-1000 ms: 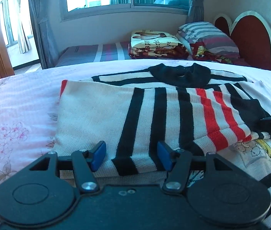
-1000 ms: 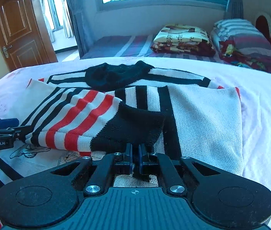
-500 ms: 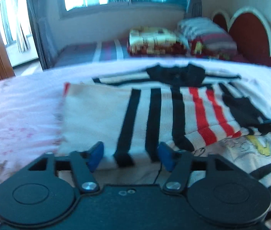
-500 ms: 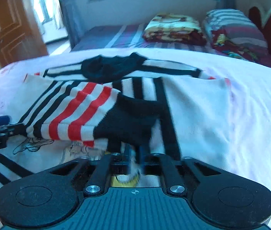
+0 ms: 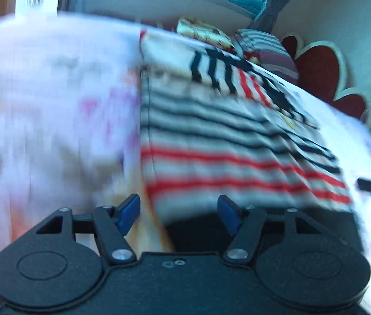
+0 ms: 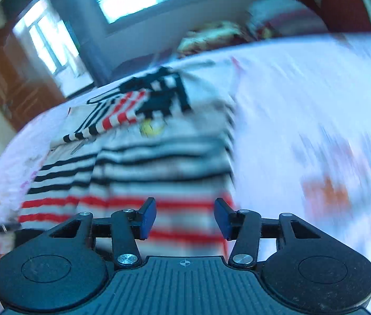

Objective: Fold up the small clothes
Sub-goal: 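Lift the hem with both grippers and carry it toward the black collar, then lay the hem onto the collar and open both grippers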

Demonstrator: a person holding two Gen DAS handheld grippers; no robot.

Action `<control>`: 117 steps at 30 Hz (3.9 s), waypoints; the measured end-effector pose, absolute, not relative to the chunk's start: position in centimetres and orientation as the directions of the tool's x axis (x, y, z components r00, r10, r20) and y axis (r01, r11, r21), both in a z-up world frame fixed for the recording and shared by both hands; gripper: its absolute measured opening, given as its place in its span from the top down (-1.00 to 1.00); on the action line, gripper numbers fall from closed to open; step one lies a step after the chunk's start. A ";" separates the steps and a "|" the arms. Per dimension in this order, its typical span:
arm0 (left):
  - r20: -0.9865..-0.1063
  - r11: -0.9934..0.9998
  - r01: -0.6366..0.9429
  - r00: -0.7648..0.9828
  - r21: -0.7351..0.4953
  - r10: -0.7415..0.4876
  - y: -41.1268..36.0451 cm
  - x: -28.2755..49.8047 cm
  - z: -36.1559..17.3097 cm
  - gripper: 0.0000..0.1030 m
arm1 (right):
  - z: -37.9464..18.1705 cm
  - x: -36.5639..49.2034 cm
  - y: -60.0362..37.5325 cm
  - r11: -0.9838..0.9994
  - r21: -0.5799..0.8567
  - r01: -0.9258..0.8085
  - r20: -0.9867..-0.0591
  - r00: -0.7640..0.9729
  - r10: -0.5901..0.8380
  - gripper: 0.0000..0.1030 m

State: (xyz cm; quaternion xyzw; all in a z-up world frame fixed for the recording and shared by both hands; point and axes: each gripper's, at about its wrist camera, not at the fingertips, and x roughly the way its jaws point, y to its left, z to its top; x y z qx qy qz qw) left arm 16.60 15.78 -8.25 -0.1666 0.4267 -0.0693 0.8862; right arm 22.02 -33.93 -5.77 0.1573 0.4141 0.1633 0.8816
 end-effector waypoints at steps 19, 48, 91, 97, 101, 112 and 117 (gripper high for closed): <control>-0.562 0.649 -0.093 0.602 -0.755 -0.568 17.2 17.0 -12.5 0.27 | -9.8 19.1 -35.7 0.710 0.704 0.015 -0.604 0.538 0.588 0.04; -0.586 0.719 -0.110 0.669 -0.686 -0.458 18.3 14.2 -12.4 0.88 | -10.1 17.6 -35.7 0.720 0.692 0.042 -0.624 0.535 0.569 0.90; -0.490 0.861 -0.024 0.830 -0.508 -0.266 19.4 51.4 -8.9 -0.37 | -8.3 58.1 -33.9 0.774 0.613 -0.162 -0.418 0.764 0.491 -0.51; -0.642 0.954 0.052 0.729 -0.294 -0.238 16.6 53.7 -9.3 0.19 | -9.0 58.3 -29.6 0.884 0.403 -0.235 -0.559 0.702 0.441 -0.06; -0.680 0.979 0.045 0.713 -0.201 -0.172 15.3 53.9 -10.1 0.65 | -10.9 58.2 -26.3 0.934 0.224 -0.277 -0.642 0.679 0.356 0.58; -0.622 0.990 -0.048 0.782 -0.131 -0.044 15.0 53.7 -9.5 0.92 | -11.8 57.9 -27.5 0.967 0.182 -0.180 -0.603 0.756 0.255 0.91; -0.655 0.997 -0.055 0.756 -0.051 0.008 13.9 54.9 -9.8 0.61 | -12.1 58.0 -27.6 0.970 0.193 -0.150 -0.620 0.748 0.239 0.69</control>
